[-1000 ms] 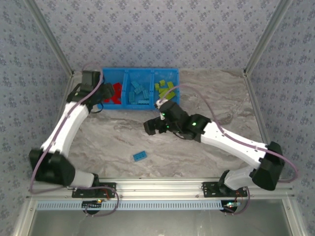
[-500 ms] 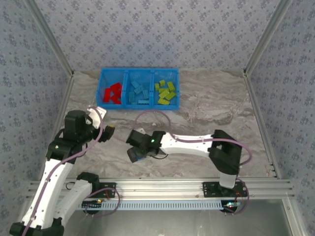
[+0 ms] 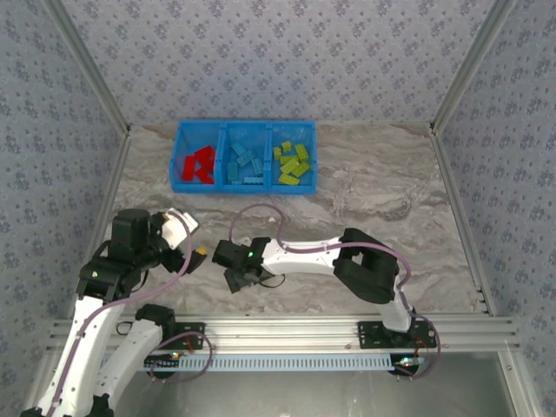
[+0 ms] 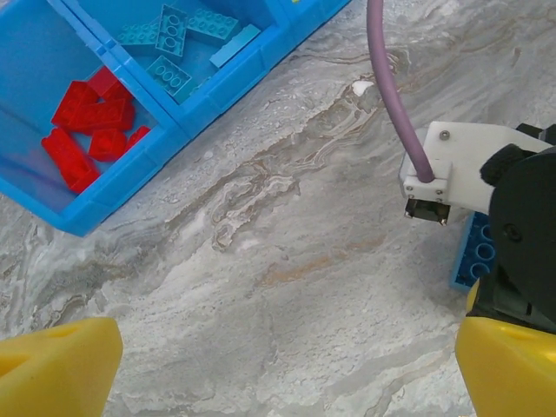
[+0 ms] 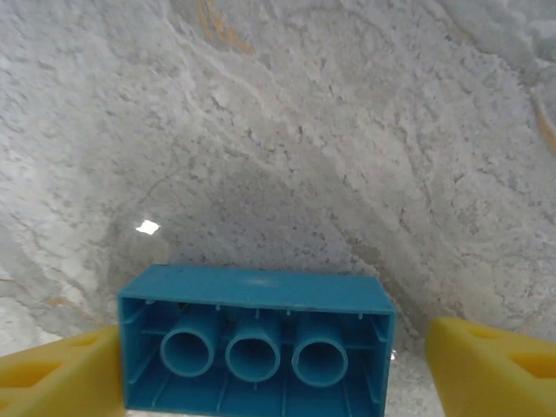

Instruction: Sort the legos into containers by color

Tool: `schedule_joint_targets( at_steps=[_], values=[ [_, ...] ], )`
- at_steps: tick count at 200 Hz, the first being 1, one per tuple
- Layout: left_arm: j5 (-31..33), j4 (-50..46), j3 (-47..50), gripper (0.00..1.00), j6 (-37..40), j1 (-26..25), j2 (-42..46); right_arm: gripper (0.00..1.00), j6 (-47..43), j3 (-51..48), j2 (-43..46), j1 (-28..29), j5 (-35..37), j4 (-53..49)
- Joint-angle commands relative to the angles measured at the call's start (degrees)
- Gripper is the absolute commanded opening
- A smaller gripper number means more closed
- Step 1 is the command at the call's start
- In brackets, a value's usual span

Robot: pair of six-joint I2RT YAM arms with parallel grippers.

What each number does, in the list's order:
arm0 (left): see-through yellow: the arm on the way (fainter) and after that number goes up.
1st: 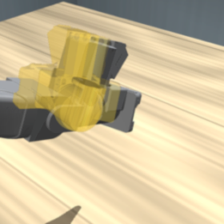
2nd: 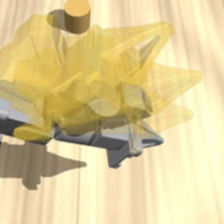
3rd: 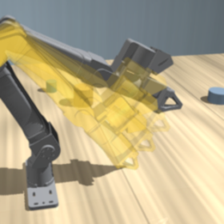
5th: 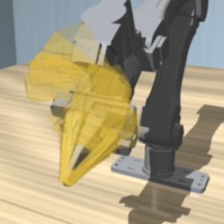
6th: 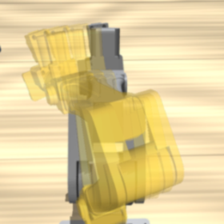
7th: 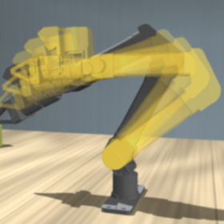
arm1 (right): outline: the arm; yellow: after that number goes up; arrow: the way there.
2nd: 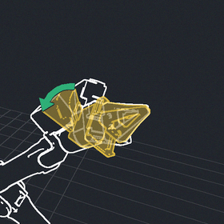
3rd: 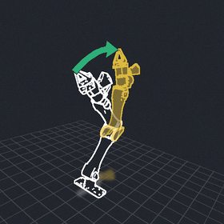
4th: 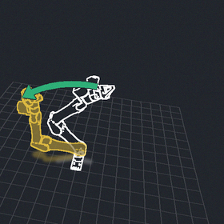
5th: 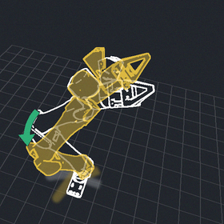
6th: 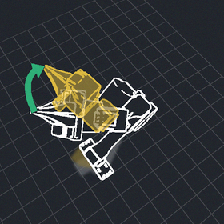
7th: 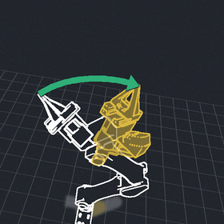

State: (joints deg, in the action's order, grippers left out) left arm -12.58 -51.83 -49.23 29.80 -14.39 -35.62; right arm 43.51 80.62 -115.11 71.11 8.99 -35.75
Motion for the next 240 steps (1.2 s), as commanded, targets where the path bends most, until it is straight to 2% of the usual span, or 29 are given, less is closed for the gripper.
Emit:
schedule_joint_targets(
  at_steps=[1, 25, 43, 69, 88, 105, 118, 133, 159, 185, 214, 240],
  values=[
    [-1.73, -1.23, 0.54, 0.99, 2.08, -0.34, 0.71, 0.78, 1.58, 1.40, -0.60, -0.50, 0.23, -2.36],
    [-2.53, -1.24, 0.55, 0.99, 2.76, -0.37, 1.05, 0.62, 1.95, 0.61, 1.17, -0.71, 1.75, -2.50],
    [-6.17, -0.75, 0.84, 0.99, 3.93, -0.37, 1.66, 0.54, 2.55, -0.99, 4.17, -1.35, 3.44, -2.88],
    [-16.34, 3.08, 3.12, 0.99, 5.09, -0.37, 3.90, 0.52, 1.59, -3.88, 12.31, -4.30, 6.31, -2.41],
    [-25.06, 6.38, 4.65, 0.99, 4.99, -0.42, 4.72, 0.52, -3.02, -4.24, 18.12, -7.57, 8.41, -2.39],
    [-33.11, 12.44, 6.32, 0.99, 0.49, -0.47, 4.46, 0.52, -9.07, -3.33, 21.41, -11.27, 9.11, -0.70],
    [-36.10, 22.30, 8.96, 0.99, -6.59, -0.70, 4.26, 0.53, -14.69, -1.42, 21.76, -14.34, 9.02, 1.09],
    [-33.05, 32.06, 12.38, 0.99, -15.22, -1.07, 3.38, 0.54, -20.91, 2.45, 19.71, -17.60, 8.85, 4.45],
    [-18.78, 42.72, 17.66, 0.99, -24.38, -0.75, -0.59, 0.55, -29.49, 12.38, 11.23, -22.85, 7.67, 8.30],
    [-15.99, 37.78, 15.51, 0.99, -21.97, 0.41, -3.66, 0.54, -32.18, 26.54, -1.49, -26.96, 6.48, 6.57],
    [-14.23, 39.30, 17.50, 0.99, -23.28, 0.52, -2.43, 0.58, -36.71, 41.06, -14.68, -28.07, 8.82, 6.55],
    [-14.16, 40.17, 18.00, 0.99, -23.06, 0.59, -2.66, 0.68, -39.96, 57.89, -25.44, -28.66, 9.23, 0.07]
  ],
)
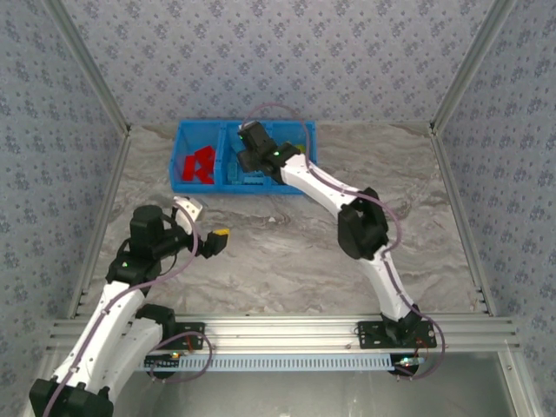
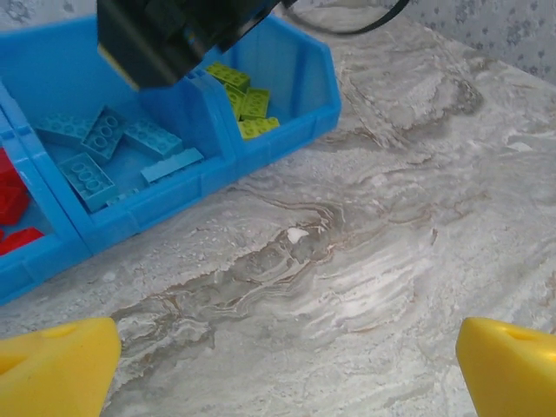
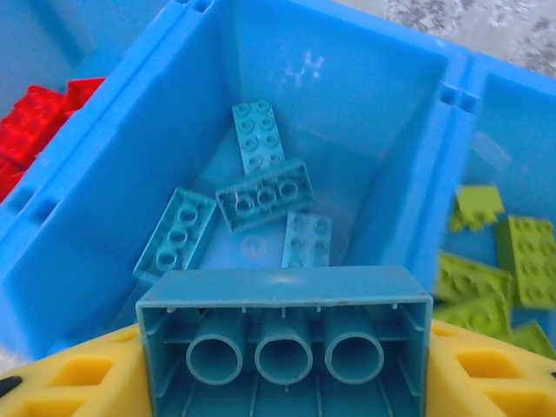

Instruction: Sort the legos into containers by color

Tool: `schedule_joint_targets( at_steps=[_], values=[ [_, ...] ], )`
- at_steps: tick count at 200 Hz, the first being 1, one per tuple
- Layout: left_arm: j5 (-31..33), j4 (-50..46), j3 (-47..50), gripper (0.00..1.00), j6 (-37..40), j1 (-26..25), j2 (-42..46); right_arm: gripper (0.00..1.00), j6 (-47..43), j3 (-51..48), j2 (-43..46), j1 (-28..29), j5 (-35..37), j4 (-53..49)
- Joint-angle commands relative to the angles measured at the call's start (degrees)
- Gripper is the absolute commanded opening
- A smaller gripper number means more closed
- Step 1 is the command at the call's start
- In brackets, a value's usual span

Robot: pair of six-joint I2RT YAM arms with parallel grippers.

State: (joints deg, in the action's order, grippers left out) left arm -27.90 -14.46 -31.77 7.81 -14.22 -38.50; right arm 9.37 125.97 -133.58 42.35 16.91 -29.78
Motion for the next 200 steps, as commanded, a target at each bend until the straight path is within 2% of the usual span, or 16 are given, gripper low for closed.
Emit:
schedule_joint_targets(
  at_steps=[1, 15, 36, 66, 89, 107, 135, 146, 166, 200],
  values=[
    [1.17, 2.78, 0.46, 0.99, -1.02, 0.42, 0.16, 0.69, -5.88, 12.85, -7.27, 0.11, 1.39, -6.21],
    [1.79, 2.23, 0.07, 0.99, -0.10, 0.42, -0.46, 0.76, -6.87, 18.32, -9.84, 0.19, 2.25, -7.82],
    [2.54, 2.11, -0.22, 0.99, 0.13, 0.67, -0.96, 0.80, -7.17, 19.56, -9.37, 0.08, 1.13, -7.26],
    [3.84, 1.98, -0.14, 0.99, -0.22, 1.28, -1.02, 0.83, -6.50, 19.40, -5.81, -0.05, 0.99, -8.63],
    [4.62, 2.11, 0.12, 0.99, -2.01, 2.07, -1.53, 0.83, -5.37, 15.75, 0.55, 0.01, 0.06, -11.22],
    [7.91, -0.96, -1.54, 0.99, -6.18, 2.18, -2.83, 0.84, -5.19, 3.73, 10.75, -0.11, 0.71, -7.91],
    [20.16, -2.92, -3.70, 0.99, -23.66, 2.18, -3.35, 0.91, -4.40, -22.72, 30.86, -1.68, 3.04, 1.92],
    [25.40, -1.67, -2.77, 0.99, -27.33, 2.17, -2.94, 0.94, -2.65, -32.40, 38.25, -3.40, 4.38, 4.07],
    [36.90, 3.27, 1.70, 0.99, -27.73, 2.17, -0.61, 0.97, 1.12, -48.10, 49.78, -7.25, 7.89, 6.78],
    [50.39, 16.85, 11.48, 0.99, -19.87, 2.18, 0.90, 0.97, 1.06, -70.63, 62.19, -13.70, 16.09, 13.73]
  ],
)
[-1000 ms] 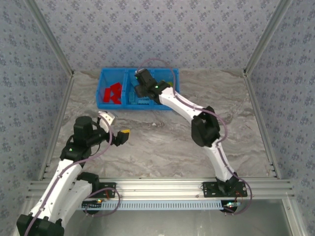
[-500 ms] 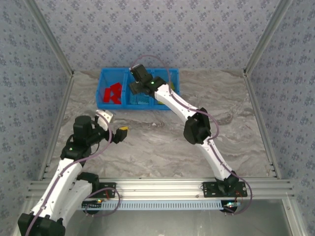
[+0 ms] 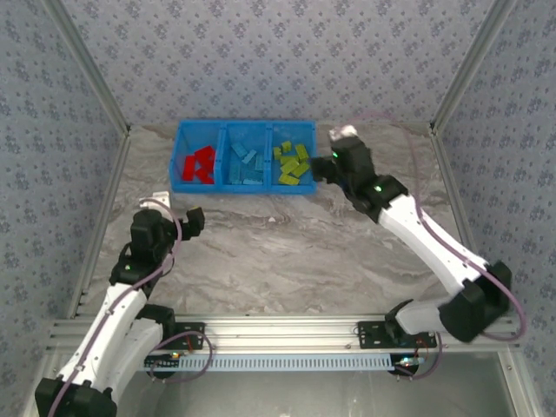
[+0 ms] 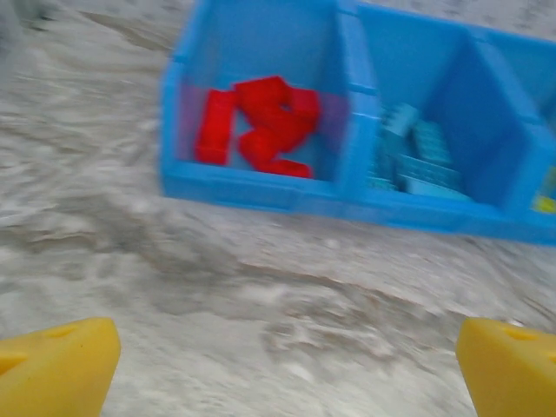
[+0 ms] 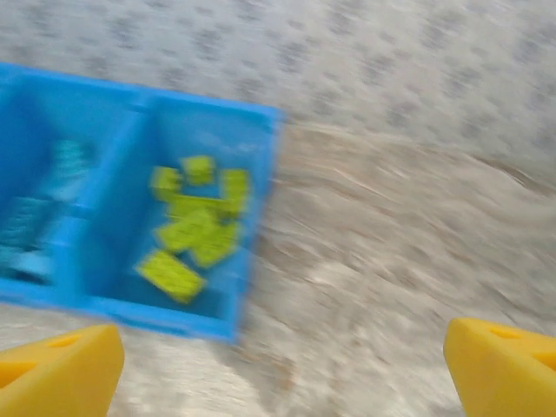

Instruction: Sort the legos into containers by color

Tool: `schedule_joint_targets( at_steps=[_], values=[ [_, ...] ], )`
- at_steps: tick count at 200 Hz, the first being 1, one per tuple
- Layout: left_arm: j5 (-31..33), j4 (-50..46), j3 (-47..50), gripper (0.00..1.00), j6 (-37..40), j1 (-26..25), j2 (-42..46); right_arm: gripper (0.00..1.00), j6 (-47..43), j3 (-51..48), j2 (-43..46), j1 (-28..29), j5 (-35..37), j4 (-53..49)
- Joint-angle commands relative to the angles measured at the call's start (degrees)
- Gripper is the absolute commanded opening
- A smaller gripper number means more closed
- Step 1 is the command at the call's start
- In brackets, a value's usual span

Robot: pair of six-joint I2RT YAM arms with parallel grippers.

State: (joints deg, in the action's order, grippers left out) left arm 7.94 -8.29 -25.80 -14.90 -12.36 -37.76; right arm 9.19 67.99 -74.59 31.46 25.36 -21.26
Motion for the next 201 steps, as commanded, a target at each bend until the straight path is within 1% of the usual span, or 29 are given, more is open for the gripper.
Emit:
schedule_joint_targets(
  at_steps=[1, 12, 22, 33, 45, 54, 71, 78, 87, 93, 99, 105, 111, 114, 117, 123, 127, 133, 136, 139, 141, 145, 148, 151, 157, 168, 201],
  values=[
    [14.72, 11.12, 5.81, 0.99, 3.07, 0.32, 0.11, 0.97, 0.94, -13.24, 3.38, -3.03, 7.83, 5.41],
    [16.56, 16.38, 8.48, 0.99, 4.89, 0.41, -1.72, 0.97, -2.51, -19.28, 5.60, -4.82, 9.67, 10.56],
    [16.44, 20.68, 10.13, 0.99, 7.47, 0.58, -4.51, 0.98, -3.57, -24.33, 6.45, -7.17, 11.68, 16.77],
    [16.42, 23.26, 10.64, 0.99, 9.03, 0.88, -8.09, 1.00, -3.18, -29.02, 6.61, -10.88, 10.82, 22.16],
    [15.16, 27.51, 11.29, 0.99, 11.20, 1.24, -12.44, 1.00, -4.19, -33.28, 5.46, -15.97, 6.73, 29.07],
    [13.34, 32.52, 12.10, 0.99, 12.69, 1.90, -16.08, 1.00, -4.66, -35.63, 3.54, -19.27, 3.80, 33.49],
    [8.08, 40.74, 12.45, 0.99, 13.36, 3.95, -22.79, 1.00, -5.19, -38.76, -2.95, -24.54, -1.76, 43.53],
    [6.10, 42.91, 11.70, 0.99, 13.75, 4.95, -25.21, 1.00, -8.10, -40.20, -6.41, -26.34, -4.46, 50.35],
    [3.52, 46.22, 10.94, 0.99, 14.39, 5.89, -28.86, 0.99, -8.37, -38.75, -7.20, -26.92, -5.94, 49.15],
    [1.77, 49.45, 10.70, 0.99, 14.46, 6.80, -31.23, 1.00, -11.90, -41.44, -8.44, -26.97, -7.44, 58.09],
    [-0.10, 52.65, 10.33, 0.99, 14.40, 7.85, -33.79, 1.00, -10.67, -43.32, -10.18, -28.07, -9.90, 61.82],
    [-2.12, 54.90, 9.60, 0.99, 15.28, 8.97, -36.18, 1.00, -8.96, -45.97, -11.78, -31.04, -15.39, 66.60],
    [-3.20, 54.87, 8.30, 0.99, 16.26, 9.60, -38.09, 1.00, -7.41, -49.31, -13.60, -34.29, -20.60, 75.77],
    [-3.88, 55.69, 7.88, 0.99, 16.26, 10.15, -39.15, 1.00, -6.86, -50.26, -13.63, -35.17, -22.86, 77.74],
    [-4.78, 56.80, 7.61, 0.99, 15.78, 10.83, -40.57, 1.00, -6.70, -50.39, -13.01, -35.96, -24.22, 77.17],
    [-6.76, 57.49, 6.94, 0.99, 14.62, 12.44, -43.01, 1.00, -7.08, -48.42, -11.67, -36.05, -24.16, 71.60],
    [-8.16, 58.66, 6.75, 0.99, 13.98, 13.43, -45.06, 1.00, -7.70, -47.14, -12.04, -35.33, -23.59, 69.18],
    [-10.35, 61.59, 6.64, 0.99, 13.48, 14.57, -49.08, 1.00, -9.71, -46.32, -13.04, -33.86, -22.95, 69.54],
    [-11.35, 65.41, 6.52, 0.99, 13.28, 14.95, -51.32, 1.00, -10.35, -45.91, -12.91, -32.97, -21.98, 68.83],
    [-12.43, 66.79, 6.14, 0.99, 13.33, 15.18, -52.34, 1.00, -10.42, -45.57, -12.50, -32.53, -21.39, 67.01],
    [-13.26, 65.94, 5.70, 0.99, 13.45, 15.35, -52.16, 1.00, -10.38, -45.49, -12.42, -32.56, -21.58, 66.40],
    [-14.22, 59.18, 4.05, 0.99, 13.78, 15.72, -50.23, 1.00, -10.14, -45.82, -12.77, -32.98, -22.43, 67.54],
    [-13.87, 53.46, 2.47, 0.99, 13.79, 15.80, -49.09, 1.00, -10.01, -45.98, -12.87, -33.19, -22.69, 68.66],
    [-12.66, 51.74, 1.21, 0.99, 13.41, 15.75, -49.29, 1.00, -10.03, -45.94, -12.76, -33.27, -22.64, 68.67],
    [-11.11, 54.32, 1.60, 0.99, 13.33, 15.20, -50.11, 1.00, -10.15, -45.63, -12.48, -33.07, -22.19, 67.17],
    [-9.76, 55.77, 2.41, 0.99, 12.92, 15.04, -50.30, 1.00, -10.15, -45.86, -12.61, -33.05, -22.29, 68.05],
    [-8.91, 55.07, 2.29, 0.99, 13.21, 14.61, -50.18, 1.00, -10.07, -45.84, -12.68, -33.13, -22.52, 67.76]
  ],
)
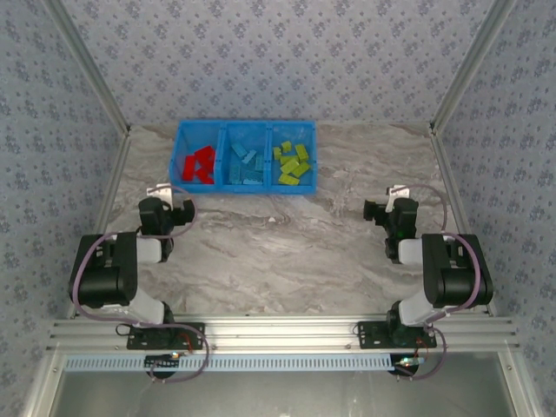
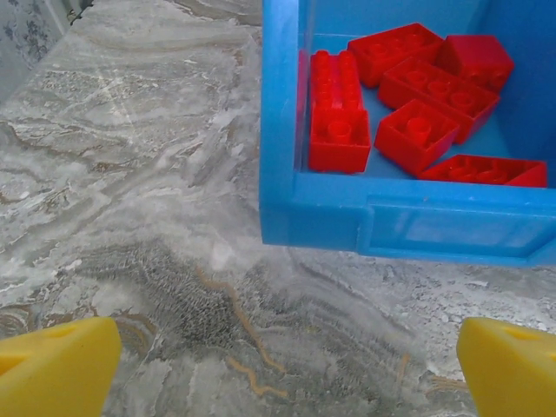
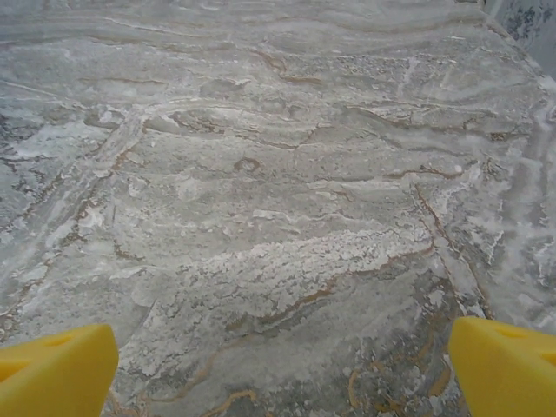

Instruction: Sort the legos into containers by color

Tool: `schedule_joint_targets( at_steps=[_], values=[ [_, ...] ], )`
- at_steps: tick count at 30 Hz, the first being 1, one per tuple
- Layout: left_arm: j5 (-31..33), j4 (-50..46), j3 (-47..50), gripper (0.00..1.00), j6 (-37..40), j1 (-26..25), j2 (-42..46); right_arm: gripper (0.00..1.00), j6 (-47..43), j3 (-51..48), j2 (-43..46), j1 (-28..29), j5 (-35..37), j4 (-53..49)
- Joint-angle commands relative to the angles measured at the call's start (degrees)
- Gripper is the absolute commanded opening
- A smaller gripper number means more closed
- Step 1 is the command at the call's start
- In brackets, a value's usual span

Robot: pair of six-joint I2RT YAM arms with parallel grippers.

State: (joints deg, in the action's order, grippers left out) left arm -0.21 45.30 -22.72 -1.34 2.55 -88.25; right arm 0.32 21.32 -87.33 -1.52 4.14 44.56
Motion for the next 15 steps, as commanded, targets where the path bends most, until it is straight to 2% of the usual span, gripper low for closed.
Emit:
schedule_joint_targets(
  at_steps=[1, 15],
  values=[
    [-0.76, 1.42, -0.86, 0.99, -0.34, -0.28, 0.33, 1.00, -1.20, 0.78, 0.06, -0.15, -1.31, 1.99],
    [-0.62, 1.42, -0.91, 0.99, -0.41, -0.35, 0.31, 1.00, -1.28, 0.83, 0.12, -0.16, -1.42, 1.94]
  ],
)
